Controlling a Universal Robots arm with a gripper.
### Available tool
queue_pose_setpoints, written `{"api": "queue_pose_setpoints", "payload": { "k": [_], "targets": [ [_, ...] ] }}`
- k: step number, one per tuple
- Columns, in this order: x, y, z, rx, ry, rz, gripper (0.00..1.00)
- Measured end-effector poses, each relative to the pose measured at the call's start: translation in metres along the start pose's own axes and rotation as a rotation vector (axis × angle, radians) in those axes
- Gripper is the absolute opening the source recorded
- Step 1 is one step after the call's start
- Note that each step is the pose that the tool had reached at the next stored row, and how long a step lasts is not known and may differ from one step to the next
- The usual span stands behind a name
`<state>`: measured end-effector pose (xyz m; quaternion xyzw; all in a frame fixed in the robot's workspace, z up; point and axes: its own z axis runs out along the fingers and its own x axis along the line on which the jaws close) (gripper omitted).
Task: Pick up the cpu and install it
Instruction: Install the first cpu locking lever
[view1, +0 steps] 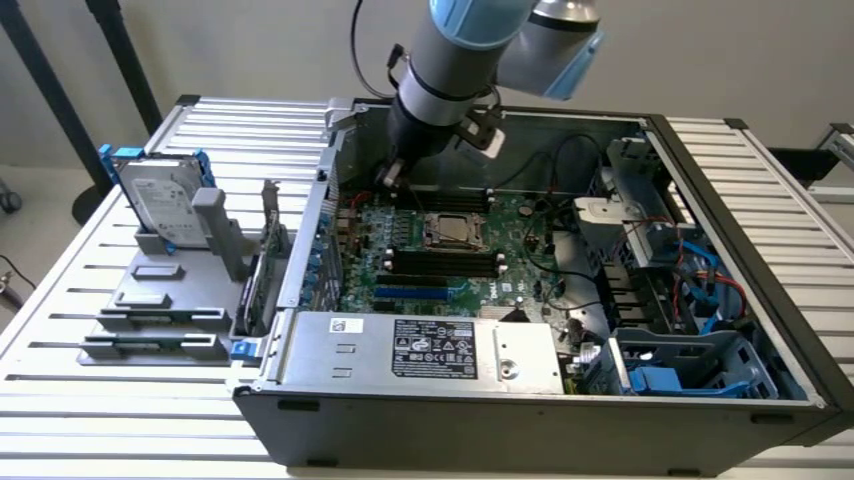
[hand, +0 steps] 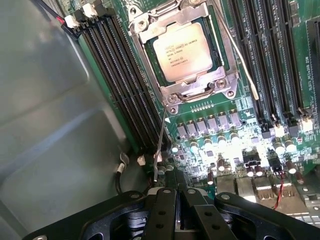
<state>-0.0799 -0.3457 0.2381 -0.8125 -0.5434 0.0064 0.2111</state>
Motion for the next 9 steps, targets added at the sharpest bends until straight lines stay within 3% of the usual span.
{"api": "queue_pose_setpoints", "payload": {
  "k": [3,9],
  "targets": [
    [-0.0009,-0.0020,0.0005,-0.0029,0.0076,0.016,0.11],
    [-0.0024,-0.0052,0.0013,-0.0156,0.0281,0.068,0.11]
  ]
}}
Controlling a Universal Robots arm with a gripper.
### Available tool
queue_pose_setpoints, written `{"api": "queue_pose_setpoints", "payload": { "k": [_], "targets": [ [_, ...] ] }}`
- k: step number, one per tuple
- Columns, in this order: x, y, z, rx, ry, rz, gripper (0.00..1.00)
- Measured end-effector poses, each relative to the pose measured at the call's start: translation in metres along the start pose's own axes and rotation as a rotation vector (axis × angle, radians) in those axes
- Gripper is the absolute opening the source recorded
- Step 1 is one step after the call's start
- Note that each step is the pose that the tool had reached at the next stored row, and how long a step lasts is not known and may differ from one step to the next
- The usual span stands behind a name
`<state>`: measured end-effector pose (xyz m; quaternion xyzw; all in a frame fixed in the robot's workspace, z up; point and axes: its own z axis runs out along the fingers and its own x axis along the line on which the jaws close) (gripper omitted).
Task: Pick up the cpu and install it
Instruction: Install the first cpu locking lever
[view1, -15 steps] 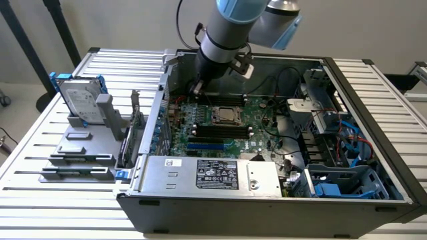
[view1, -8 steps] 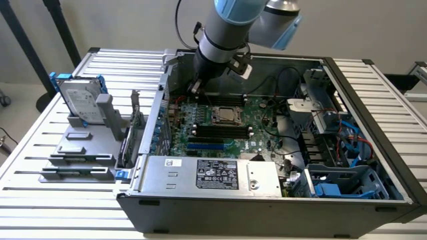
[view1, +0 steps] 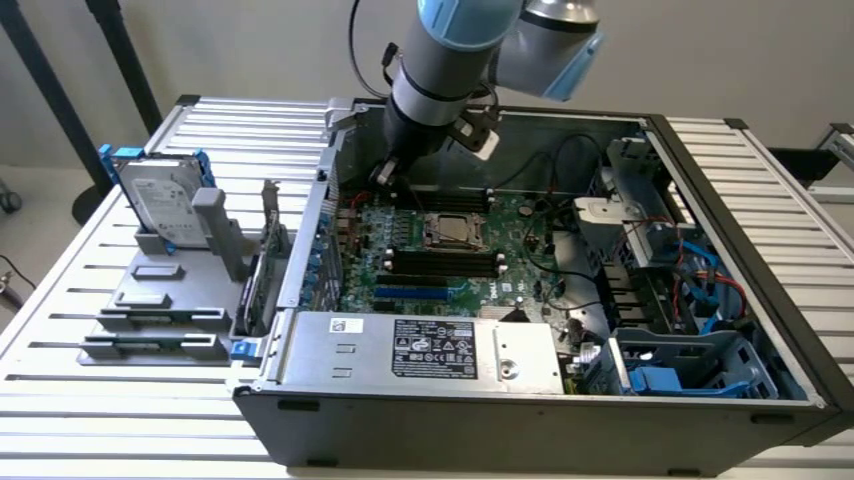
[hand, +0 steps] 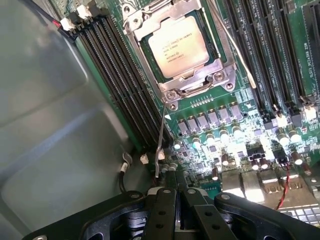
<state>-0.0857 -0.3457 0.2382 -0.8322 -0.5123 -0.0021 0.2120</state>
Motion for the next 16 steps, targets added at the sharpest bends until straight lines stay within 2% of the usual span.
{"api": "queue_pose_setpoints", "payload": {
  "k": [7,16],
  "targets": [
    [-0.0002,-0.0004,0.0003,-0.0191,0.0274,0.060,0.11],
    [-0.0008,-0.0014,0.0005,-0.0419,0.0587,0.130,0.11]
  ]
}}
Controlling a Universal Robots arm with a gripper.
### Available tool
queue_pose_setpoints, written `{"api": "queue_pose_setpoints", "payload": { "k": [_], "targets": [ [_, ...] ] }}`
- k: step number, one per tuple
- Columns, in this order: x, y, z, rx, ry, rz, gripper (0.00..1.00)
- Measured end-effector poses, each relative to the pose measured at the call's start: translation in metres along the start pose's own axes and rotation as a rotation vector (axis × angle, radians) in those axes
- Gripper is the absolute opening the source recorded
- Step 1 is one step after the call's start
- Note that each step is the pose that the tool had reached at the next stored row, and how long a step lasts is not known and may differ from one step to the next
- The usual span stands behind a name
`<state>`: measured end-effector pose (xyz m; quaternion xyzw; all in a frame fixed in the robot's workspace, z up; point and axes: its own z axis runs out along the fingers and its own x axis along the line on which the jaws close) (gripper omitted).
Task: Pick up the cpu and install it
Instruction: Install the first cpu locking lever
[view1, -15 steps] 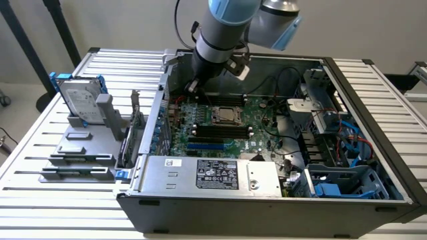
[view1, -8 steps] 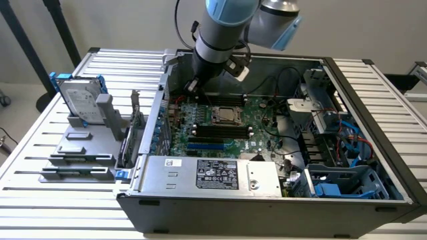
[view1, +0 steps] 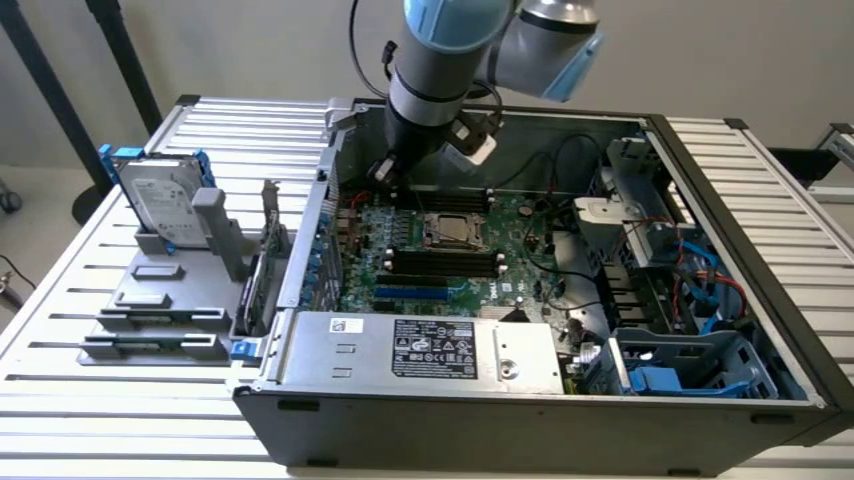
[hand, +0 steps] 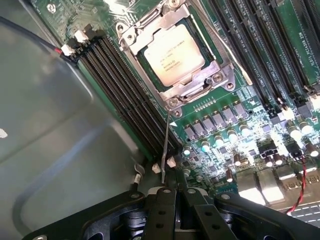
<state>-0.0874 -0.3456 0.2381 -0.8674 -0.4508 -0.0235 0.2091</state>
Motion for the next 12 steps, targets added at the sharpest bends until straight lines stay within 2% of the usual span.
{"api": "queue_pose_setpoints", "payload": {
  "k": [1,3,12],
  "targets": [
    [-0.0001,-0.0002,-0.0001,-0.0038,0.0052,0.012,0.11],
    [-0.0001,-0.0008,-0.0009,-0.0087,0.0119,0.029,0.11],
    [0.0004,-0.0027,-0.0043,-0.0287,0.0342,0.074,0.11]
  ]
}}
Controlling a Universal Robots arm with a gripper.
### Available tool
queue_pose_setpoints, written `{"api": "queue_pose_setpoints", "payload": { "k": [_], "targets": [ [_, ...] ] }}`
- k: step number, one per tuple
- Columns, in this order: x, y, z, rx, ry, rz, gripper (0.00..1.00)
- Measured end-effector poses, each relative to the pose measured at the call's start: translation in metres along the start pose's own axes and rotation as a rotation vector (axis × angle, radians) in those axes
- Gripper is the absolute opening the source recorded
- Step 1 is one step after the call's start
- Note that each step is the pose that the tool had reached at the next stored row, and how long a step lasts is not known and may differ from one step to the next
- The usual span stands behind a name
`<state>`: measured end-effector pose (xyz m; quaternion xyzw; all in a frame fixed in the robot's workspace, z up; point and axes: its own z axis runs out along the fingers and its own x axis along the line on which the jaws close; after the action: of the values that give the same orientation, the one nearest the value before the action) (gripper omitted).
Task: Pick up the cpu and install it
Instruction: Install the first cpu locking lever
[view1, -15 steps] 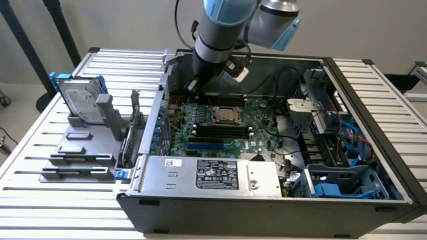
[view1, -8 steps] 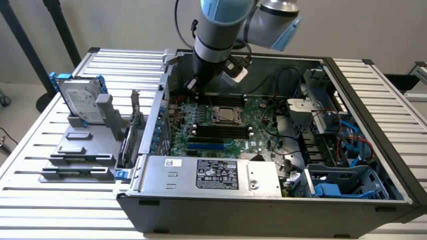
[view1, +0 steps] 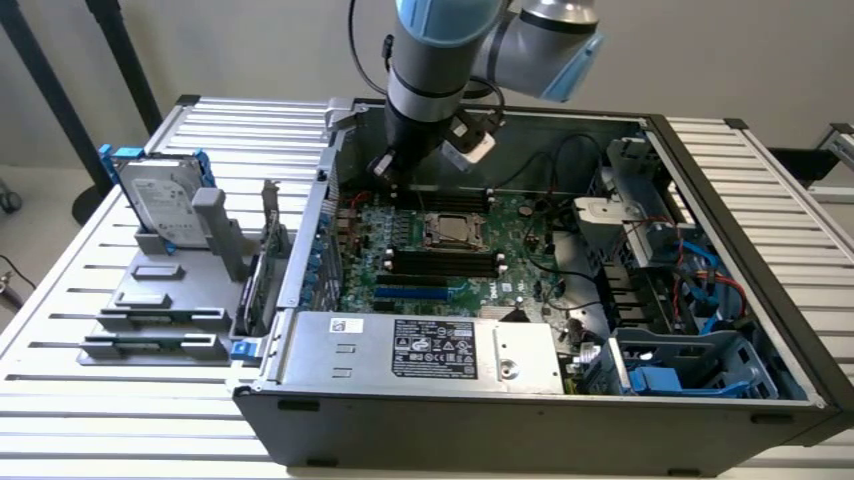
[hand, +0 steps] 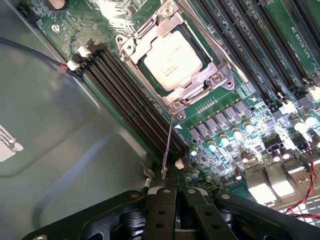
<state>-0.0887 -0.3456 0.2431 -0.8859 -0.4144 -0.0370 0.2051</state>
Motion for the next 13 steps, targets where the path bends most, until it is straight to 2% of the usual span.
{"api": "queue_pose_setpoints", "payload": {
  "k": [2,5,10,13],
  "targets": [
    [0.0000,0.0000,0.0000,-0.0074,0.0042,0.004,0.11],
    [0.0000,0.0000,-0.0001,-0.0218,0.0095,0.008,0.11],
    [0.0000,0.0000,-0.0001,-0.0511,0.0131,0.010,0.11],
    [0.0000,0.0000,0.0000,-0.0672,0.0214,0.006,0.11]
  ]
}}
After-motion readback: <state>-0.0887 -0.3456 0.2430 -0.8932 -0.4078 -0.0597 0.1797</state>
